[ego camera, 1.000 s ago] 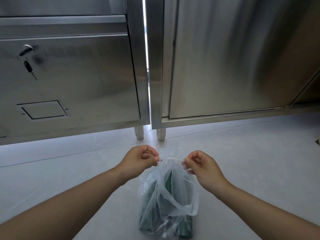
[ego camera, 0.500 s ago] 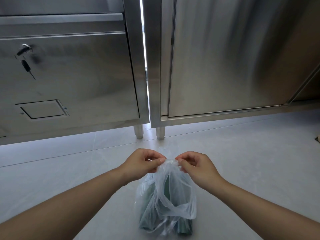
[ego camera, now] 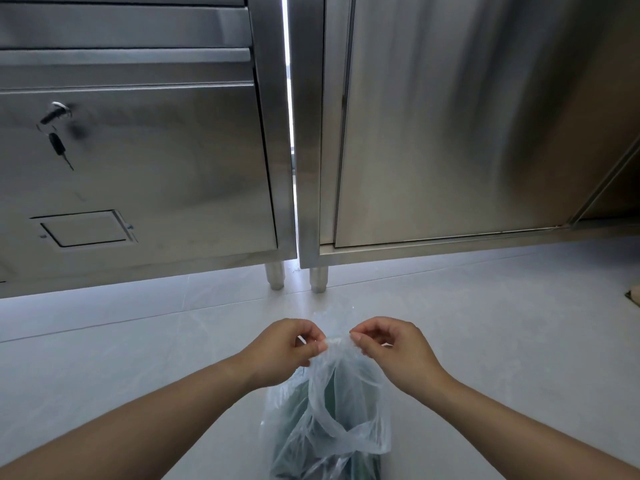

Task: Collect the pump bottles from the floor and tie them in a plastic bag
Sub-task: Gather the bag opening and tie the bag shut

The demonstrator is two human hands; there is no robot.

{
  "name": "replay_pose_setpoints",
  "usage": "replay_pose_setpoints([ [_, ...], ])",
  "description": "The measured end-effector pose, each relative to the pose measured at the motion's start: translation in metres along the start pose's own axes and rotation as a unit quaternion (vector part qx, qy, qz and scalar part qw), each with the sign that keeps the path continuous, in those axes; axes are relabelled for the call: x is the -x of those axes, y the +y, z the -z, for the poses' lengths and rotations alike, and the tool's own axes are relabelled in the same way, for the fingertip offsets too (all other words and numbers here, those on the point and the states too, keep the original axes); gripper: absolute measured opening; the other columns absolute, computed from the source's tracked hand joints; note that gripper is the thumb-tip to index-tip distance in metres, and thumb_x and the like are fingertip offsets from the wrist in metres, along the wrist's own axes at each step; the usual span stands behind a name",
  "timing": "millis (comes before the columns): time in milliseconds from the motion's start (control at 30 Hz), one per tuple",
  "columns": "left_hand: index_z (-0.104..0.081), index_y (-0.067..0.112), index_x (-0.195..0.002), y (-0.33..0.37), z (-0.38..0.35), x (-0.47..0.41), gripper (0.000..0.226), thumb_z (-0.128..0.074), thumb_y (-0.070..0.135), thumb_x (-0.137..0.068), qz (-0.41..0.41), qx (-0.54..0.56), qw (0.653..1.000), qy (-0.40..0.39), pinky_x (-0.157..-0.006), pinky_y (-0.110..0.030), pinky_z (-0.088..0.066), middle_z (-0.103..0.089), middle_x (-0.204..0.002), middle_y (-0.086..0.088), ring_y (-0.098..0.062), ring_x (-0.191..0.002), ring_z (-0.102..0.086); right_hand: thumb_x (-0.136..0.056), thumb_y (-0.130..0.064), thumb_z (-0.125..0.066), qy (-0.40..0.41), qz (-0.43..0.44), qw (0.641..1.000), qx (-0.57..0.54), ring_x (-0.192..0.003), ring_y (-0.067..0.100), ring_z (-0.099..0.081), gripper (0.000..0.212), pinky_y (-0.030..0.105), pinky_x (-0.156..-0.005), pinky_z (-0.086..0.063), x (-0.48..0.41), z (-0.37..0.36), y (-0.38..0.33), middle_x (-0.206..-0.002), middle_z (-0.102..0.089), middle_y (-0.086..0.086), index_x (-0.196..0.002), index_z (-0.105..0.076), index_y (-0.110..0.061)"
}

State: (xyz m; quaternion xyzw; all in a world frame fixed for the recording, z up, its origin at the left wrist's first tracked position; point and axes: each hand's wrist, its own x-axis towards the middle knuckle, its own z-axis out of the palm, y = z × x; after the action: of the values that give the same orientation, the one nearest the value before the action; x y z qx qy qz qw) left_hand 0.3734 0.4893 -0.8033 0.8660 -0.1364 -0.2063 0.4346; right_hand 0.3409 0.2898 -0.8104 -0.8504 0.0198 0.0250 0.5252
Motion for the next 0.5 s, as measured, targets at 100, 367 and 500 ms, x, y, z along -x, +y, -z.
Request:
replay_pose_setpoints([
  [100, -0.063, 0.028, -0.079, -0.0007, 0.0009, 0.0003, 0.012, -0.060, 0.029, -0.090, 0.000, 0.008, 1.000, 0.013, -0.075, -0.026, -0.057, -0.066, -0.077, 0.011, -0.005, -0.068, -0.064, -0.069, -0.030, -0.081, -0.007, 0.009, 1.000, 0.026, -0.071, 0.000, -0.062, 0.017, 0.012, -0.062, -0.050, 0.0039, 0.0005, 0.0008, -0.074, -0.069, -0.014, -0.074, -0.067, -0.038],
  [367, -0.070, 0.027, -0.076, 0.0009, 0.0014, 0.0009, 0.007, -0.071, 0.033, -0.081, -0.016, -0.002, 0.999, 0.045, -0.057, -0.009, -0.048, -0.070, -0.069, 0.010, 0.002, -0.059, -0.061, -0.076, -0.030, -0.076, -0.001, 0.018, 0.999, 0.033, -0.072, -0.003, -0.064, 0.008, 0.008, -0.061, -0.048, -0.0006, -0.0036, -0.0034, -0.076, -0.071, -0.017, -0.076, -0.072, -0.036],
  [500, -0.072, 0.033, -0.067, 0.0041, 0.0080, 0.0023, 0.010, -0.079, 0.030, -0.073, -0.017, -0.002, 0.997, 0.072, -0.054, -0.005, -0.046, -0.071, -0.064, 0.016, 0.003, -0.062, -0.065, -0.079, -0.025, -0.073, 0.002, 0.010, 0.999, 0.040, -0.069, -0.006, -0.063, 0.014, 0.004, -0.057, -0.045, -0.0018, -0.0008, -0.0066, -0.072, -0.069, -0.019, -0.071, -0.070, -0.036],
])
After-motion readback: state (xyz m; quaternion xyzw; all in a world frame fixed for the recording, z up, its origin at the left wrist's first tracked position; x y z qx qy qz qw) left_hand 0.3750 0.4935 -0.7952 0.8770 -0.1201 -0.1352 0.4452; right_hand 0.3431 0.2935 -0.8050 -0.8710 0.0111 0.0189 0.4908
